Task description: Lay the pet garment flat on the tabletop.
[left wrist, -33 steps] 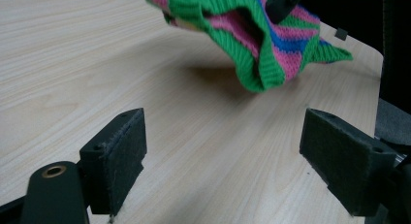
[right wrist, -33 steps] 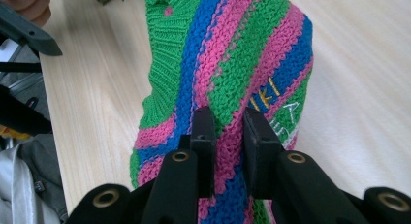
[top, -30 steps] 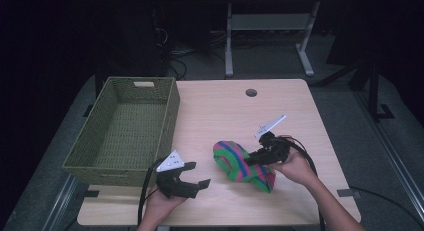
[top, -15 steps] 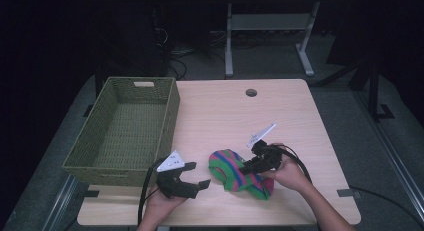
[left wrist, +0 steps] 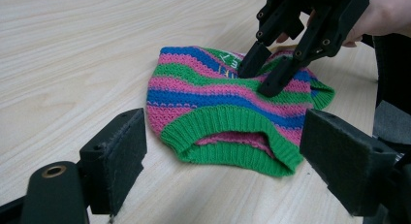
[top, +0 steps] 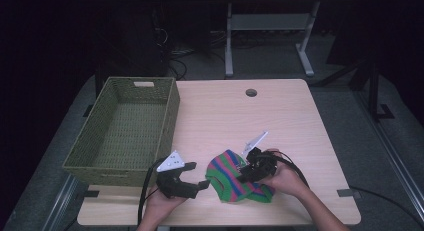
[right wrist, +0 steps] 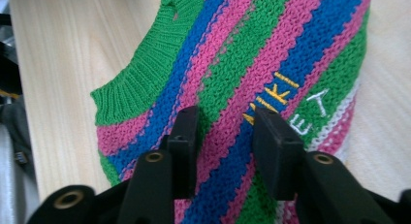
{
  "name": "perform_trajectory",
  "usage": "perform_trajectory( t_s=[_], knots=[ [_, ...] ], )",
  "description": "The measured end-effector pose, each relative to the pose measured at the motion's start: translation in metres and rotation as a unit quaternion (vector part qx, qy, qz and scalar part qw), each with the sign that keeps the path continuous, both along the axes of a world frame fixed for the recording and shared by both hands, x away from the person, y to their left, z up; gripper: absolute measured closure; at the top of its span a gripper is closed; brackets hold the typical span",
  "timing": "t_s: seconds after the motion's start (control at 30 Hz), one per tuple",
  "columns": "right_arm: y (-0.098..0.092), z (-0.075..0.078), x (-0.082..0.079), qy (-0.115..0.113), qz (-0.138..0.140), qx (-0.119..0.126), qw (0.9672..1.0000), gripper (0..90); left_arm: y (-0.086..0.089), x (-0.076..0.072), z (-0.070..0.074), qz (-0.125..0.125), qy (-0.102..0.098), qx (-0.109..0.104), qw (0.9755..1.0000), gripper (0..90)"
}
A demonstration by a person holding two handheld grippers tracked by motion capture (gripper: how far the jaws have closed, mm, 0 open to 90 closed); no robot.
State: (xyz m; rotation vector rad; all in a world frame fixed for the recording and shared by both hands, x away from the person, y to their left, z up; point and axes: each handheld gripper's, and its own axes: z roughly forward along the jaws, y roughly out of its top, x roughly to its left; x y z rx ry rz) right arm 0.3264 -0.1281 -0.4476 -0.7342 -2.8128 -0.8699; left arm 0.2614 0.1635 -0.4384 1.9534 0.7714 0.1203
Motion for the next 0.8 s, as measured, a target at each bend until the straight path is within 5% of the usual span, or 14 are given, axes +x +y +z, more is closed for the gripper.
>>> perform_trajectory(
  t_s=[0.2,0.53,0.8],
  knots=[
    [-0.002,0.004,-0.003,-0.003,0.002,0.008,1.0000,53.1,0.000,0.000,0.001,-0.001,-0.002,0.000,1.0000,16.7],
    [-0.015,0.029,-0.013,-0.018,-0.007,0.055,0.9983,45.0,0.002,0.000,0.001,0.004,-0.001,-0.006,1.0000,16.7],
    [-0.003,0.034,-0.033,-0.039,0.053,0.066,0.9957,44.2,0.003,0.001,0.001,0.006,0.000,-0.006,1.0000,16.7]
  ],
)
